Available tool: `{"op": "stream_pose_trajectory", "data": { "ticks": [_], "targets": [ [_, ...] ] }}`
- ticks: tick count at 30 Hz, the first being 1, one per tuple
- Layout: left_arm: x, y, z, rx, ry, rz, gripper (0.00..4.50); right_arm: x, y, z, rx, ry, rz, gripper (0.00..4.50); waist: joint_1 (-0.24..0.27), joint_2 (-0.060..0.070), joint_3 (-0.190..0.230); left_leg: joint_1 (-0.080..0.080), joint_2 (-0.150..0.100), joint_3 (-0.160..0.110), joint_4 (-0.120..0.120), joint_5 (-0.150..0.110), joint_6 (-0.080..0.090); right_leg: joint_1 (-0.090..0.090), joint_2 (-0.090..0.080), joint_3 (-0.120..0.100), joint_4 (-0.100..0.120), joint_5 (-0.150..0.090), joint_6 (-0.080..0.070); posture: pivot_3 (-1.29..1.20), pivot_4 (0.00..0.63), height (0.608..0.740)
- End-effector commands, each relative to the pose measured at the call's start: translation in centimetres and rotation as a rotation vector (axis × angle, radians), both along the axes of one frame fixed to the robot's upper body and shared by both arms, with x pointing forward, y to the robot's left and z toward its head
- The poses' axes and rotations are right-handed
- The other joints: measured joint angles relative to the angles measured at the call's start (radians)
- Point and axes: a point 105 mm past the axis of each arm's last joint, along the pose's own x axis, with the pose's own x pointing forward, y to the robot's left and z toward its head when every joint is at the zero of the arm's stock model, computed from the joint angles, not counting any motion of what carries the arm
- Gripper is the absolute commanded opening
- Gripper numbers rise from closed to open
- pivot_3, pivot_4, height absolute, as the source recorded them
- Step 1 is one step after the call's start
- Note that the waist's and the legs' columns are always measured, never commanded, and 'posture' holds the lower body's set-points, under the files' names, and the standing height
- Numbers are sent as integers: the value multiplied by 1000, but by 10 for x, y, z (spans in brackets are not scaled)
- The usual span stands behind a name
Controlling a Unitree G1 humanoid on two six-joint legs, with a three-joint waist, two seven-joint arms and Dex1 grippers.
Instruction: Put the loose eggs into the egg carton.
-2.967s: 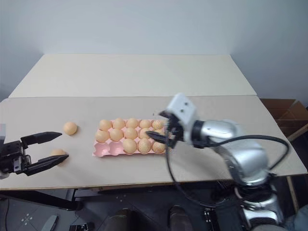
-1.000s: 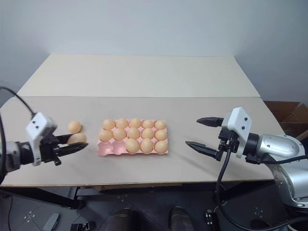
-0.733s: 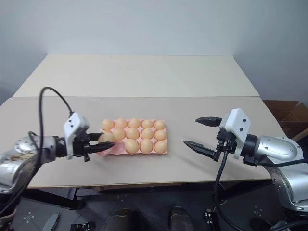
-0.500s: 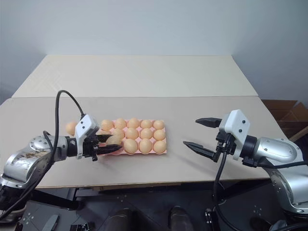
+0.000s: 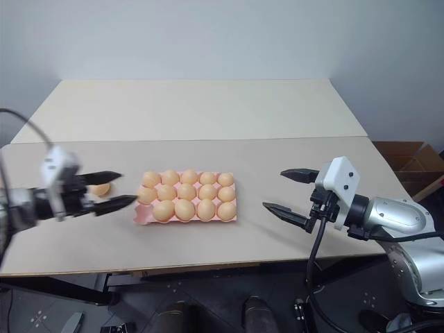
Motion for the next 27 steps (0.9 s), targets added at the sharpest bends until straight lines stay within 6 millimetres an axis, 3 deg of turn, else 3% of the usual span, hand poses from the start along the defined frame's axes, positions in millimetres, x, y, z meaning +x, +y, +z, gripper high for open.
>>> {"op": "stream_pose_trajectory", "data": {
  "ticks": [1,4,8,15,19,27],
  "targets": [
    [-23,45,18,25,-61,150,4454,1,2,8,-3,-41,38,4500,-4,0,0,0,0,0,0,0,0,0,0,0,0,-1,-1,0,150,740],
    [-50,67,13,29,-93,222,4454,6,2,10,-6,-41,48,4500,1,0,0,0,1,0,0,0,0,0,0,-1,0,-3,-5,0,150,740],
    [-69,70,3,13,-122,253,4454,7,1,12,-11,-40,61,4500,16,0,0,0,0,1,0,0,0,0,-2,-1,-1,-4,-9,0,150,740],
    [-75,67,-8,-3,-105,278,4454,7,-1,14,-23,-39,71,4500,26,-1,0,0,0,1,0,0,0,0,-2,-1,-1,-4,-9,0,150,740],
    [-56,67,-6,-6,-112,308,4454,7,-1,16,-24,-41,70,4500,25,-1,0,0,1,2,0,0,0,0,-1,-1,0,-4,-9,0,150,740],
    [33,69,-23,-28,2,512,4454,6,2,19,-19,-55,69,4500,25,-1,-1,0,-1,0,0,0,0,1,-1,-1,0,2,-1,0,150,740]
  ]
}}
